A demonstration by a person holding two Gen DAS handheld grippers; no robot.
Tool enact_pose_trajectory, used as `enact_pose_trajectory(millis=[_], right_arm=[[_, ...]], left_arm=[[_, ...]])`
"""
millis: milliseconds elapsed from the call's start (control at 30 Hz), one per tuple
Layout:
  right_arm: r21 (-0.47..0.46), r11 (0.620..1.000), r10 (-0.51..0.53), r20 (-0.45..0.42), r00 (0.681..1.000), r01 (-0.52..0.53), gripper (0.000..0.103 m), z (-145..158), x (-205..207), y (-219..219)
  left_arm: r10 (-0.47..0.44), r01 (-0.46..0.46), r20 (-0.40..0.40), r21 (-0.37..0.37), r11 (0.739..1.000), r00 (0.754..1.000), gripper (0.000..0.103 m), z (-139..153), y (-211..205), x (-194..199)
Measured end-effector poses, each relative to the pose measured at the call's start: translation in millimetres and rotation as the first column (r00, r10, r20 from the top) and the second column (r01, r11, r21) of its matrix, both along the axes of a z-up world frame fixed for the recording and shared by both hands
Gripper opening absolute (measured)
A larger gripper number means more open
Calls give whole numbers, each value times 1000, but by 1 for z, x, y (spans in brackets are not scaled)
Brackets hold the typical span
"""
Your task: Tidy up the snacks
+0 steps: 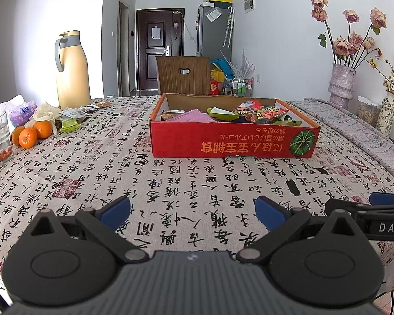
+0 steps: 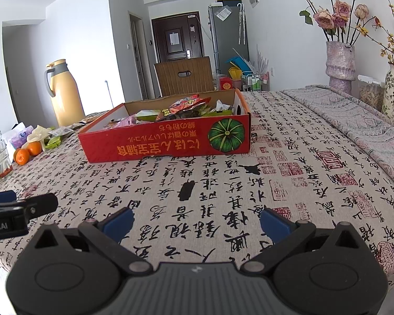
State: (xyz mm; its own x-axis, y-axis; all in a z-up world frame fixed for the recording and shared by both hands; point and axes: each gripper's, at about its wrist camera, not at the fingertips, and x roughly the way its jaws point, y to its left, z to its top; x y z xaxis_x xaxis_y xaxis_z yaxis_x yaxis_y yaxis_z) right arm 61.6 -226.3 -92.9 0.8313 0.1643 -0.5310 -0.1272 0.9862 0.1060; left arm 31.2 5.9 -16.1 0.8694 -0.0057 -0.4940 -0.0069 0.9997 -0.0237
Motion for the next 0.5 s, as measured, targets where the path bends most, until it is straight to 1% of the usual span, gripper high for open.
enact_pose_trajectory(millis=[500], right_arm=[[0, 1000, 0, -1, 1000, 0, 103, 0, 0, 0]], left_arm=[[-4, 4, 2, 1, 1000, 1000, 103, 0, -1, -1]])
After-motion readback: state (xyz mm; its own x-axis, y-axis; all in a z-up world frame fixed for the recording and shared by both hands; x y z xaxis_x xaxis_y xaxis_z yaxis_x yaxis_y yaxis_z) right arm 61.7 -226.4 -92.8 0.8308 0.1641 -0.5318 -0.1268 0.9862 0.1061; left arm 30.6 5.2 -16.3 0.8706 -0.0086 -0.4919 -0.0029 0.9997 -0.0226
